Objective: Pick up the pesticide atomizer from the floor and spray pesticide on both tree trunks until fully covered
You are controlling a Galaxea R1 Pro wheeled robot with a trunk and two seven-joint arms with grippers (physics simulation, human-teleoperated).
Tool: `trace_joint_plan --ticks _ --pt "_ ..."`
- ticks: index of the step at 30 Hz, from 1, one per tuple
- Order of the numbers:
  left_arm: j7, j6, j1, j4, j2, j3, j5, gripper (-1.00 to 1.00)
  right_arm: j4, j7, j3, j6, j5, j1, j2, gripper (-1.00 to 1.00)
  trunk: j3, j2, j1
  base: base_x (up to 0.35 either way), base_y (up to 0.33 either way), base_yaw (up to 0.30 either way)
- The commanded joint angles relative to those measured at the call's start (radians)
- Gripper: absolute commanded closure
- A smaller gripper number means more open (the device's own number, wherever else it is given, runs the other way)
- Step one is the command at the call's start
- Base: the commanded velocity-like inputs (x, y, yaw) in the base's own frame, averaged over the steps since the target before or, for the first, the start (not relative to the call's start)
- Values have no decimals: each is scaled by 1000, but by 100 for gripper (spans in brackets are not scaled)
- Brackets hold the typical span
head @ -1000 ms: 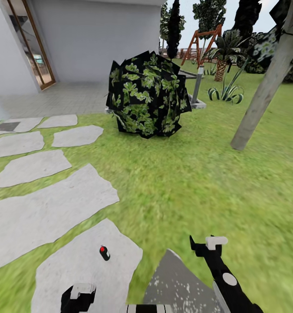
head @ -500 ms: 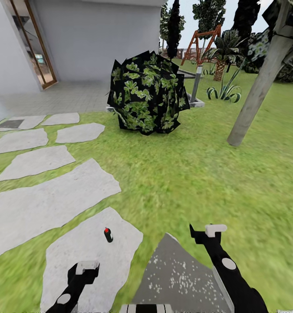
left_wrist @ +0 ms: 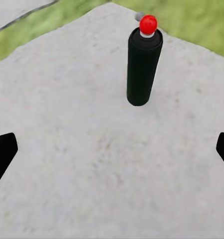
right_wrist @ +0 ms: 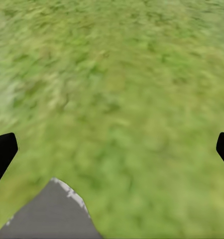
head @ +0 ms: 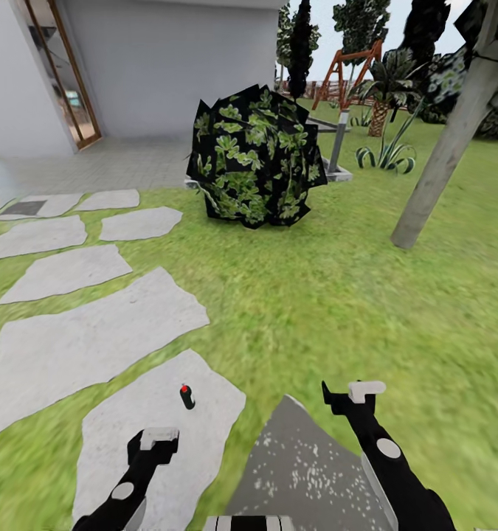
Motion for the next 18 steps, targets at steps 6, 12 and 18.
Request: trace_joint_plan --ticks 6,12,18 --pt "0 5 6 -92 -1 4 -1 -100 -1 0 -3 1 0 0 0 -100 -26 -1 2 0 0 168" --pt "0 6 6 -105 -1 5 0 -100 -1 -1 -4 0 -1 0 0 -100 -57 -3 5 0 0 172" --pt "0 6 3 -107 -2 5 0 -100 -2 -1 -4 0 -1 0 0 -100 -84 -4 7 0 0 139"
